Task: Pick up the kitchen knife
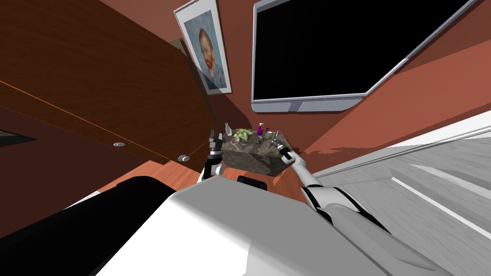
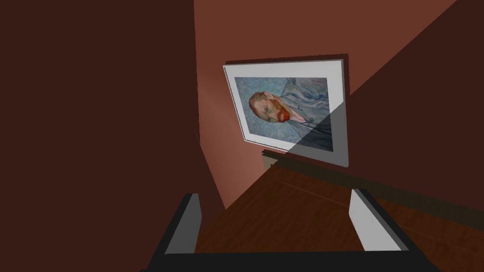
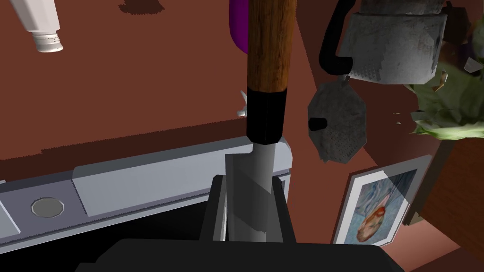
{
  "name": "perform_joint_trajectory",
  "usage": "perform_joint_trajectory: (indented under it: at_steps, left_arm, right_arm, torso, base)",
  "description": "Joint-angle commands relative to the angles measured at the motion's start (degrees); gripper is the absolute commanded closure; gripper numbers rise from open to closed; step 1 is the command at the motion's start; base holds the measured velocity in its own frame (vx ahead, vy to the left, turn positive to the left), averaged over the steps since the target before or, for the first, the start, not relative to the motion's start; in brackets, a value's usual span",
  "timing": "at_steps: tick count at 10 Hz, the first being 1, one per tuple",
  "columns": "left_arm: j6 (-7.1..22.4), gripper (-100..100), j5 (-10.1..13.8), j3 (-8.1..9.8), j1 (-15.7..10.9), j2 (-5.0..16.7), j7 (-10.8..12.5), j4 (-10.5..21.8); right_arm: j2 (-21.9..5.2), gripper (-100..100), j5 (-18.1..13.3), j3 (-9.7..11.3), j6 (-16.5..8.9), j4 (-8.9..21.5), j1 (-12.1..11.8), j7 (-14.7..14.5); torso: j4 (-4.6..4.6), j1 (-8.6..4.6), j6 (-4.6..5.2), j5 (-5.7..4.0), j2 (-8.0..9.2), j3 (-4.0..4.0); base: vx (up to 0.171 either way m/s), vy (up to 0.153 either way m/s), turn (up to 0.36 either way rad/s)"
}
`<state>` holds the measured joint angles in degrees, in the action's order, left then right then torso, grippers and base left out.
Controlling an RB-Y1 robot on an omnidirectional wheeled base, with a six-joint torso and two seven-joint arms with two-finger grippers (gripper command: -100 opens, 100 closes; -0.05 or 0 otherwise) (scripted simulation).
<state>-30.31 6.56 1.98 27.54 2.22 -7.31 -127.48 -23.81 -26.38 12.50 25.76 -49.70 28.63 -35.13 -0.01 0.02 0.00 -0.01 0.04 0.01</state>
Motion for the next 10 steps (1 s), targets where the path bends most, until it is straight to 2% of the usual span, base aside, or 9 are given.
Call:
perform_joint_trajectory:
  at_steps: [1, 3, 4, 5, 6, 7, 8, 10]
  left_arm:
    - [0.0, 0, 0.0, 0.0, 0.0, 0.0, 0.0, 0.0]
    - [0.0, 0, 0.0, 0.0, 0.0, 0.0, 0.0, 0.0]
    - [0.0, 0, 0.0, 0.0, 0.0, 0.0, 0.0, 0.0]
    - [0.0, 0, 0.0, 0.0, 0.0, 0.0, 0.0, 0.0]
    - [0.0, 0, 0.0, -0.01, -0.01, 0.0, 0.0, 0.0]
    - [0.0, 0, 0.0, 0.0, 0.0, 0.0, 0.0, 0.0]
    - [0.0, 0, 0.0, 0.0, 0.0, 0.0, 0.0, 0.0]
    - [0.0, 0, 0.0, 0.0, 0.0, 0.0, 0.0, 0.0]
  right_arm:
    - [0.0, 100, 0.0, 0.0, 0.0, 0.0, 0.0, 0.0]
    - [0.01, 100, 0.0, 0.01, 0.01, -0.01, 0.01, -0.01]
    - [0.01, 0, 0.0, 0.01, 0.01, -0.01, 0.01, -0.01]
    - [-0.46, 100, -0.16, -1.83, -1.01, -2.87, -2.86, 0.51]
    - [-0.46, 100, -0.16, -1.83, -1.01, -3.73, -4.32, 0.51]
    - [-0.46, 100, -0.16, -1.83, -1.01, -4.49, -4.5, 0.51]
    - [-0.86, 100, -0.34, -3.83, -1.8, -6.43, -6.71, 0.83]
    - [-0.86, 100, -0.34, -3.83, -1.8, -8.44, -9.23, 0.83]
  torso:
    - [0.0, 0.0, 0.0, 0.0, 0.0, 0.0]
    - [-0.01, -0.02, 0.01, 0.0, -0.02, -0.01]
    - [-0.01, -0.02, 0.01, 0.0, -0.02, -0.01]
    - [-0.01, -0.02, 0.01, 0.0, -0.02, -0.01]
    - [-0.06, 0.02, -0.1, -0.03, -0.12, -0.08]
    - [-0.14, 0.01, -0.07, -0.06, -0.2, -0.17]
    - [-0.18, 0.0, -0.04, -0.08, -0.2, -0.19]
    - [-0.32, -0.06, 0.03, -0.14, -0.23, -0.27]
  base:
    - [0.0, 0.0, 0.0]
    - [0.0, 0.0, 0.0]
    - [0.0, 0.0, 0.0]
    - [0.028, 0.005, 0.241]
    - [0.04, -0.004, 0.116]
    - [0.02, 0.002, -0.013]
    - [0.035, 0.005, 0.295]
    - [0.027, 0.003, 0.018]
